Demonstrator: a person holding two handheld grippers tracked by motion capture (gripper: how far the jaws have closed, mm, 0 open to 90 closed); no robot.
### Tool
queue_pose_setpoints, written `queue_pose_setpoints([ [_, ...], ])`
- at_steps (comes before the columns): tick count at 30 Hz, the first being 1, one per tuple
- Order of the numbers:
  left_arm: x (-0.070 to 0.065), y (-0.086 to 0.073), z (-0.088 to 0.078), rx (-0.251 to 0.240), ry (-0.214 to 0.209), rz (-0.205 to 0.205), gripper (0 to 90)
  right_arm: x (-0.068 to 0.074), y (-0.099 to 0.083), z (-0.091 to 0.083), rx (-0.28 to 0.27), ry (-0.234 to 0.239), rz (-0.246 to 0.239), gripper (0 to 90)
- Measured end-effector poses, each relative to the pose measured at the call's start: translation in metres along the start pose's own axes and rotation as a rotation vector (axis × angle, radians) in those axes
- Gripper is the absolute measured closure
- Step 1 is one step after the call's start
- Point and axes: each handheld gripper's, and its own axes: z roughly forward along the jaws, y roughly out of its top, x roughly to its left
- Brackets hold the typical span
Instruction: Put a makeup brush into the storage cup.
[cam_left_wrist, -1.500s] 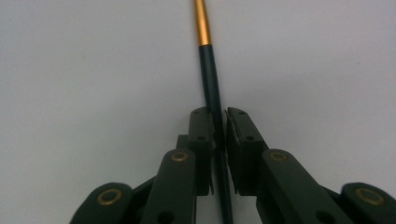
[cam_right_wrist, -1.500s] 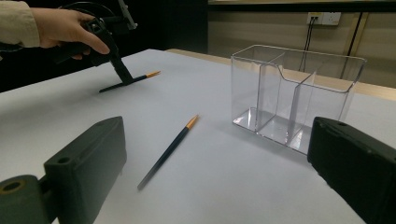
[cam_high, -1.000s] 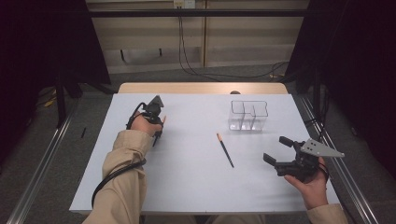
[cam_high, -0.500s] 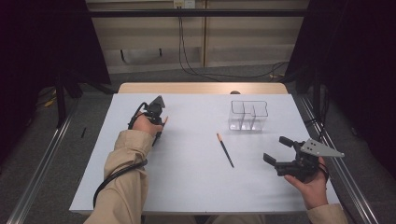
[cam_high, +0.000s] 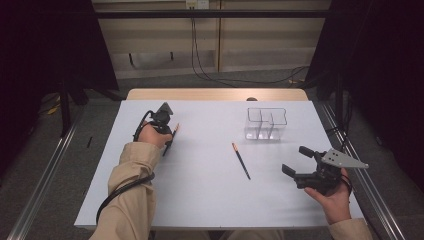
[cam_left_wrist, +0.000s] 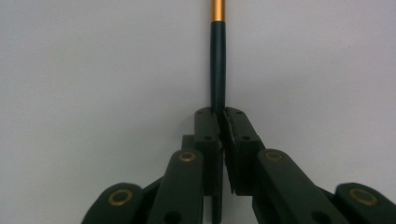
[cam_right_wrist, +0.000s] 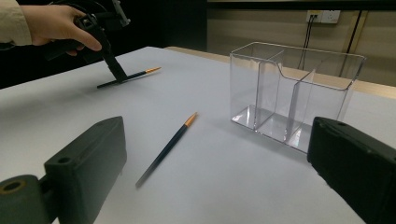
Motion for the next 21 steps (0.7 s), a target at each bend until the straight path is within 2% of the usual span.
queue_pose_setpoints([
  [4,0.002,-0.002,-0.004,-0.013,-0.012,0.003,84.6,0.0,0.0,0.0,0.001,-0.001,-0.001,4.2],
  [10,0.005,-0.005,-0.008,-0.07,-0.04,0.0,84.6,0.0,0.0,0.0,0.001,-0.001,-0.002,4.3],
  [21,0.01,-0.015,-0.015,-0.239,-0.098,-0.006,84.6,0.001,0.0,0.0,0.003,-0.002,-0.004,4.2],
])
